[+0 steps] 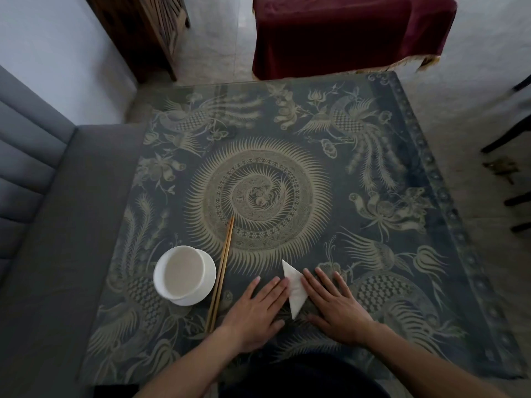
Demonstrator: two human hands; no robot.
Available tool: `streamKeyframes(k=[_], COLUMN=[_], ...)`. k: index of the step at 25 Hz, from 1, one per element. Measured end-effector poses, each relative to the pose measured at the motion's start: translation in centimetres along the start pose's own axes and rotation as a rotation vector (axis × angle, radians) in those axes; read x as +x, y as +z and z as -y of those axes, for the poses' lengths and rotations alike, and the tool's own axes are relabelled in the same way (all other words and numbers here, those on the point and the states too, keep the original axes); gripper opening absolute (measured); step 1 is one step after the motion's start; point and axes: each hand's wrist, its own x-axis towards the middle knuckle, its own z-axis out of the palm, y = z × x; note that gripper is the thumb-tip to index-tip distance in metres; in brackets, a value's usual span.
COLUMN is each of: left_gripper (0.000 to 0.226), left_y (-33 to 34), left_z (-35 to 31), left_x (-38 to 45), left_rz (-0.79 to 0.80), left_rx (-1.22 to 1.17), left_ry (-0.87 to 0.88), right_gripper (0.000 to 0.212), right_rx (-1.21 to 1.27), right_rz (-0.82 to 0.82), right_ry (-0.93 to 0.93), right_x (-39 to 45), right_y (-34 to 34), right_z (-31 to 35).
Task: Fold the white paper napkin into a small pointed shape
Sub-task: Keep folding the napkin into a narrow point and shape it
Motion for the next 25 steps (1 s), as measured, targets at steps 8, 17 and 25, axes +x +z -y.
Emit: streamKeyframes(k=[8,17,25], left_gripper=[0.048,0.044,0.029], left_y=[-1.1,-3.8,-4.4], left_z=[0.9,1.0,0.1], left_x=[0.9,6.9,7.6], left_rz=[-0.231,-0.242,-0.206], left_rx=[-0.128,-0.238,-0.400], left_ry=[-0.036,-0.371,-0.473], right_gripper=[0.076,0.078,0.075], right_rx=[0.032,0.031,0.032], right_rz=[-0.012,-0.047,-0.145], right_ry=[0.000,0.010,-0.027], right_x=[-0.1,-0.3,-1.0], right_y=[0.1,0.2,0.1], right_z=[-0.2,0.1,0.5])
